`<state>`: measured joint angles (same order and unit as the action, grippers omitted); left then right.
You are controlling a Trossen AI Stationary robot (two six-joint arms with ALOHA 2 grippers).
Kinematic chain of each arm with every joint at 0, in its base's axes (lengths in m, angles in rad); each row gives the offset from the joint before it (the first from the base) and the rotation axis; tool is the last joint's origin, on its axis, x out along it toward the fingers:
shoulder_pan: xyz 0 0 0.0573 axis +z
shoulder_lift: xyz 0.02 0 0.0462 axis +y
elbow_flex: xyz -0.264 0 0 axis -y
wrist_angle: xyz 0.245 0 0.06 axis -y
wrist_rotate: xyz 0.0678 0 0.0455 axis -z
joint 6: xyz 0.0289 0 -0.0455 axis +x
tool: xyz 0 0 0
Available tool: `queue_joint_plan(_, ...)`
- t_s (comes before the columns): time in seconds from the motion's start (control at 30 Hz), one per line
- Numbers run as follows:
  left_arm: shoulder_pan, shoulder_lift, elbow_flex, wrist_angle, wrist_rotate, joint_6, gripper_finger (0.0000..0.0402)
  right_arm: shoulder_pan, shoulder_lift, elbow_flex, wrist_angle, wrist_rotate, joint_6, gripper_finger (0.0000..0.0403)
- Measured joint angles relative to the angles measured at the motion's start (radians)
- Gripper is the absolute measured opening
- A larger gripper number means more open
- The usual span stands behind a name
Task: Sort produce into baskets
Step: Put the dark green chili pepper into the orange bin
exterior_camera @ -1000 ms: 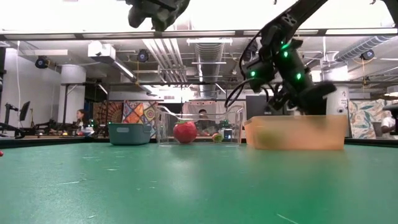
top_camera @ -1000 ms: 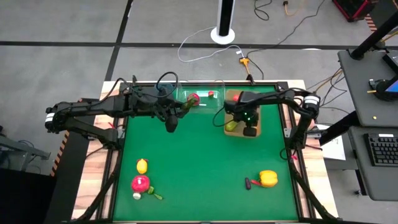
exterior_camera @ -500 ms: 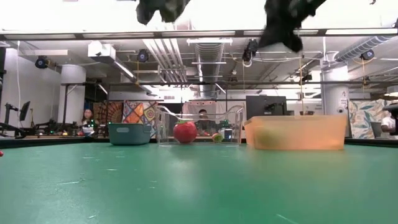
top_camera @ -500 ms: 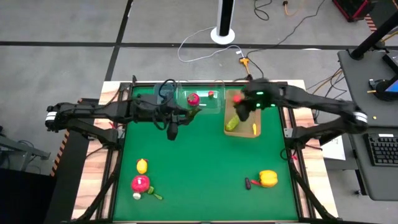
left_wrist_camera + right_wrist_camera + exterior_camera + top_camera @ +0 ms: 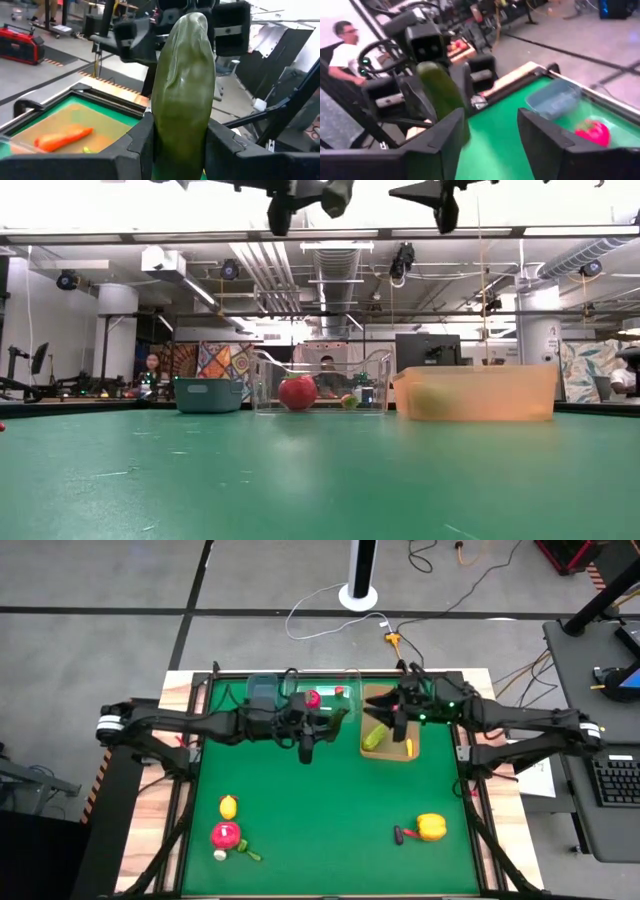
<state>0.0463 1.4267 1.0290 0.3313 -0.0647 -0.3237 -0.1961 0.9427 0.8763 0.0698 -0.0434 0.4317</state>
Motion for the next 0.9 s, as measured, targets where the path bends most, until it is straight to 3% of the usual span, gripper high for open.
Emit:
queue_joint_plan(0.13,0.000,0.044,0.038,0.004,0.004,0.000,0.0107,0.022,0.060,0.005,0.116,-0.016,-0.030,0.0202)
queue_joint_plan(0.3,0.000,0.058,0.052,0.029,0.007,0.001,0.0107,0.025,0.116,0.052,0.133,-0.073,-0.062,0.0209)
queue_joint_plan(0.6,0.000,0.046,0.052,0.045,0.004,0.003,0.0107,0.028,0.146,0.120,0.116,-0.089,-0.118,0.0209)
queue_joint_plan(0.9,0.007,0.019,0.052,0.043,-0.008,0.001,0.0107,0.026,0.134,0.197,0.033,-0.089,-0.122,0.0254)
